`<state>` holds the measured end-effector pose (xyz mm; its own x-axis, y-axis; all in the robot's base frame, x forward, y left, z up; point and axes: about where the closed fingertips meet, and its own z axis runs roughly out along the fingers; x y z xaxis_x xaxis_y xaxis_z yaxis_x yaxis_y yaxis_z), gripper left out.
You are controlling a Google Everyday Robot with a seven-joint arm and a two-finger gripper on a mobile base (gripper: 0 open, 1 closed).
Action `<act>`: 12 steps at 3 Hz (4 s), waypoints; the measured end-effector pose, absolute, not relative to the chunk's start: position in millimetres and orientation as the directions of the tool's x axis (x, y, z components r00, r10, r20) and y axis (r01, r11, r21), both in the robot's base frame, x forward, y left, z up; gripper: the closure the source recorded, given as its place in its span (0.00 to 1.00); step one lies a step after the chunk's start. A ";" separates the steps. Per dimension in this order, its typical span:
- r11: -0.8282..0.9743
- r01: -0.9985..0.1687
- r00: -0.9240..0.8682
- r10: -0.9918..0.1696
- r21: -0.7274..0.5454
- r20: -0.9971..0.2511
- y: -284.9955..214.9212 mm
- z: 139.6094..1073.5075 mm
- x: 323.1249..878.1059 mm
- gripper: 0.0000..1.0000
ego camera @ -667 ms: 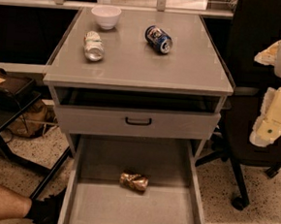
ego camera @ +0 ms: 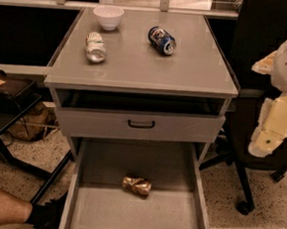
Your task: Pick orange can from middle drawer and place on counter
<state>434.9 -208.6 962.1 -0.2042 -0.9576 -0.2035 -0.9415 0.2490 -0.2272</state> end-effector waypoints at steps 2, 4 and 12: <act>0.158 -0.986 -0.127 -0.916 -0.052 -0.381 -121.7 812.8 426.1 0.00; 0.140 -0.990 -0.117 -0.897 -0.023 -0.426 -106.7 781.4 434.1 0.00; 0.174 -0.985 -0.131 -0.658 0.019 -0.741 -42.3 573.1 487.5 0.00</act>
Offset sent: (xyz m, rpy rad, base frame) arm -0.0139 0.1431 -0.2424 0.3615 0.2256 0.2080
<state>487.5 -42.3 573.1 -0.1306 -0.6582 -0.7414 -0.9846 0.1740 0.0189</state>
